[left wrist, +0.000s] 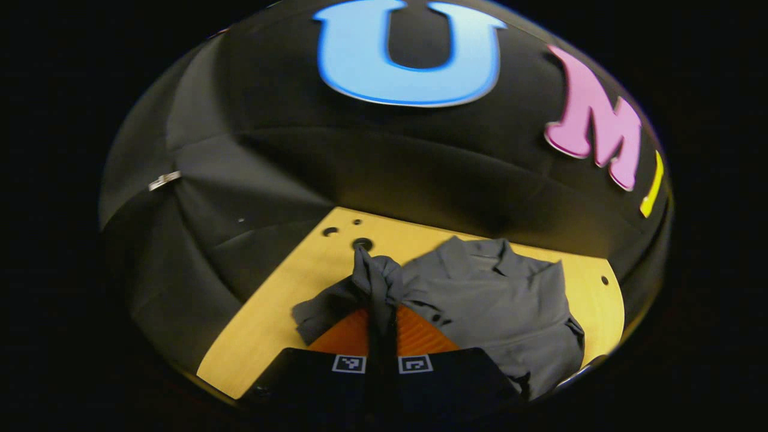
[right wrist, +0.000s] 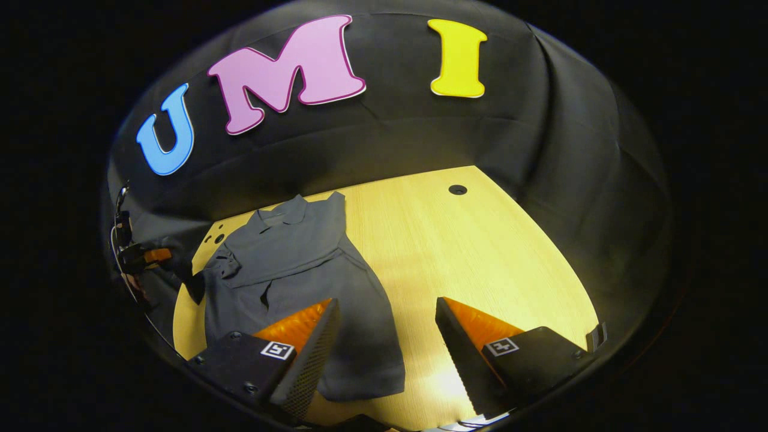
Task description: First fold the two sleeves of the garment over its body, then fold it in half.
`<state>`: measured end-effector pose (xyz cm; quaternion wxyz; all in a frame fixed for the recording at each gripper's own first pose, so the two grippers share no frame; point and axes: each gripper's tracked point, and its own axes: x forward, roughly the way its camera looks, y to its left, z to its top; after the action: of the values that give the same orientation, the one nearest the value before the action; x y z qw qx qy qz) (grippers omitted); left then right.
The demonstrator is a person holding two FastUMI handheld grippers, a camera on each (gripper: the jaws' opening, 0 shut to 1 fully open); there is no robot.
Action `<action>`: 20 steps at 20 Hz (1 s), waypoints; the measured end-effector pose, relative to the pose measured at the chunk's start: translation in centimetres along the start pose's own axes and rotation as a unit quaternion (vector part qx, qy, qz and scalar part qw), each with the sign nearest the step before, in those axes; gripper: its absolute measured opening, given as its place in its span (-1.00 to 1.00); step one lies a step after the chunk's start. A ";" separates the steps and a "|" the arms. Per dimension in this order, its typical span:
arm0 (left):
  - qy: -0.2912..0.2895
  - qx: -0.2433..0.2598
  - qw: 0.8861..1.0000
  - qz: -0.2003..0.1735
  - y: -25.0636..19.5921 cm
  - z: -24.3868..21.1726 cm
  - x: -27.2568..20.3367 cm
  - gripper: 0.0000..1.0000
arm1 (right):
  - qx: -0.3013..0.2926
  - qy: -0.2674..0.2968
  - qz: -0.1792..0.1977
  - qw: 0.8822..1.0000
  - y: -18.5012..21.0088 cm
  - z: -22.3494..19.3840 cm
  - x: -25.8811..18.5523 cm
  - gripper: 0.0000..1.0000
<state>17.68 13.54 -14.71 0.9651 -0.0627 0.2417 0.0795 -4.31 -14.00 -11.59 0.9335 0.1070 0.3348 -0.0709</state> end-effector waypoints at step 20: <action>0.042 0.209 0.950 -0.228 -33.9 -4.1 5.0 -0.89 | 0.014 0.040 -0.011 0.999 -2.7 -2.2 1.2 0.98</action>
<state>26.41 -19.75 -17.85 0.9378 0.0840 0.2723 -0.1981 -5.31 -16.17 -14.46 0.9171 0.1188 0.3718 -0.0812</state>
